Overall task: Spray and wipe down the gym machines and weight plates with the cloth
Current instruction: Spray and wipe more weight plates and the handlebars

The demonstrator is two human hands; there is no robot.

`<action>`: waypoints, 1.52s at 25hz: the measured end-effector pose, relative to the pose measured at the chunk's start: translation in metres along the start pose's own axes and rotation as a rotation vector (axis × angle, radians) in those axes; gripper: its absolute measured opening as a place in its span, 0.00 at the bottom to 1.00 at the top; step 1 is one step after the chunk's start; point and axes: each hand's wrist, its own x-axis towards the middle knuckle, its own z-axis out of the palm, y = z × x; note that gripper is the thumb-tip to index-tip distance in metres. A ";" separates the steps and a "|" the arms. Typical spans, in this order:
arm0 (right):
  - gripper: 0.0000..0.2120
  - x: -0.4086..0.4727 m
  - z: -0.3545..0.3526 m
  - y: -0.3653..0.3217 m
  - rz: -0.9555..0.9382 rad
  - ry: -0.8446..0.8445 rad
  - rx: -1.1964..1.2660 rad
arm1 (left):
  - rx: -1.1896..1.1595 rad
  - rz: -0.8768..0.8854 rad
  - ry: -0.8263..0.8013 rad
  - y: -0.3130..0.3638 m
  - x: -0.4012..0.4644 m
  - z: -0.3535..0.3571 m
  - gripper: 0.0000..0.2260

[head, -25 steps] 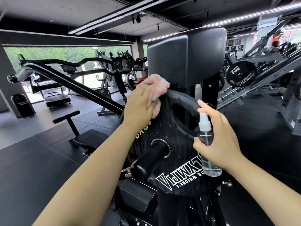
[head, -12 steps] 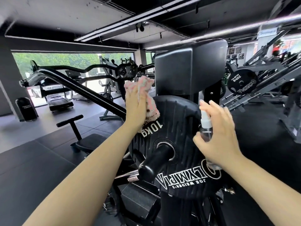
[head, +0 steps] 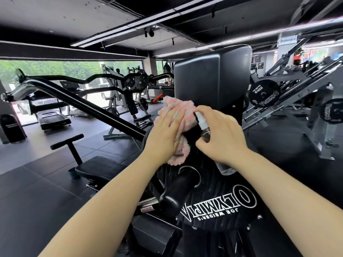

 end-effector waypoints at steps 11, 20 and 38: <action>0.28 -0.002 -0.009 -0.021 0.146 -0.058 -0.091 | -0.544 -0.653 0.161 -0.023 -0.033 -0.041 0.25; 0.30 -0.019 -0.001 -0.011 0.236 0.060 -0.092 | -0.051 0.200 -0.019 -0.003 -0.020 0.023 0.24; 0.30 -0.021 0.007 -0.030 0.131 -0.132 0.029 | -0.455 -0.505 -0.100 -0.018 -0.013 -0.028 0.27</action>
